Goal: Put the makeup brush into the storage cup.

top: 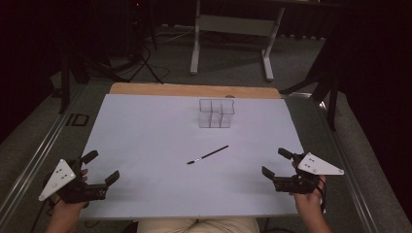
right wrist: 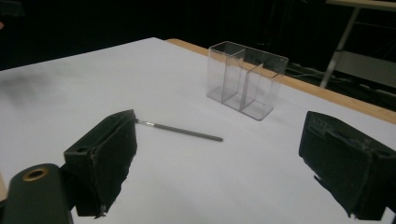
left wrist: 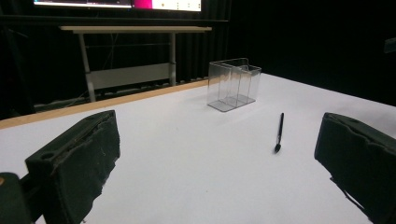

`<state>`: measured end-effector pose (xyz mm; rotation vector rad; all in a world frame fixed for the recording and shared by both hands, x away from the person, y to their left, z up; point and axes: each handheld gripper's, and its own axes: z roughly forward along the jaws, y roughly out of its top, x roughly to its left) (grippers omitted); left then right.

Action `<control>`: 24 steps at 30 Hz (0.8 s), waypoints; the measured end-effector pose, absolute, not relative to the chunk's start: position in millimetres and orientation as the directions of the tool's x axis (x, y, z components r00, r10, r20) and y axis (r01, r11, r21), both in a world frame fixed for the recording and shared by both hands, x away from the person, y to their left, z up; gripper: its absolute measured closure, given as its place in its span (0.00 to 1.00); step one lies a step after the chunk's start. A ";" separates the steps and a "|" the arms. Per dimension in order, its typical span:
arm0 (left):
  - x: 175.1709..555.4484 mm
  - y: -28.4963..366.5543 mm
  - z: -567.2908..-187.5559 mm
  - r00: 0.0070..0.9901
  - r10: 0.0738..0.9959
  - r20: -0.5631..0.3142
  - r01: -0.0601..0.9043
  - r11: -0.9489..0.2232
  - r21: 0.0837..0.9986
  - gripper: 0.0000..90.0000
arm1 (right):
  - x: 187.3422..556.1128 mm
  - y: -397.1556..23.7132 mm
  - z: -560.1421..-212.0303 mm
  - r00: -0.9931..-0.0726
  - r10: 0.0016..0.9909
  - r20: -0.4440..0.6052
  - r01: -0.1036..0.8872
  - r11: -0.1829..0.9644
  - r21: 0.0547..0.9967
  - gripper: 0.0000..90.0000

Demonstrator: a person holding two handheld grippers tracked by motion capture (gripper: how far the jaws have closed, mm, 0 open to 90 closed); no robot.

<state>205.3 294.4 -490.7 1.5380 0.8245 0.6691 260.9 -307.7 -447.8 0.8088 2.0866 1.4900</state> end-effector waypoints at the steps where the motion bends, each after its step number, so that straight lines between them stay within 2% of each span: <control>1: 204.4 294.2 -490.1 0.581 0.813 -0.040 0.126 -0.040 0.991 0.01 | 260.9 -307.8 -447.7 -0.728 0.685 -0.021 0.202 0.243 0.949 0.13; 16: 203.4 294.9 -489.3 0.576 0.816 -0.045 0.121 -0.031 0.992 0.01 | 261.0 -309.1 -445.8 -0.730 0.683 -0.008 0.209 0.234 0.949 0.13; 24: 202.0 296.3 -487.9 0.573 0.818 -0.044 0.115 -0.028 0.993 0.01 | 266.0 -300.1 -445.1 -0.803 0.595 0.038 0.253 0.282 0.925 0.11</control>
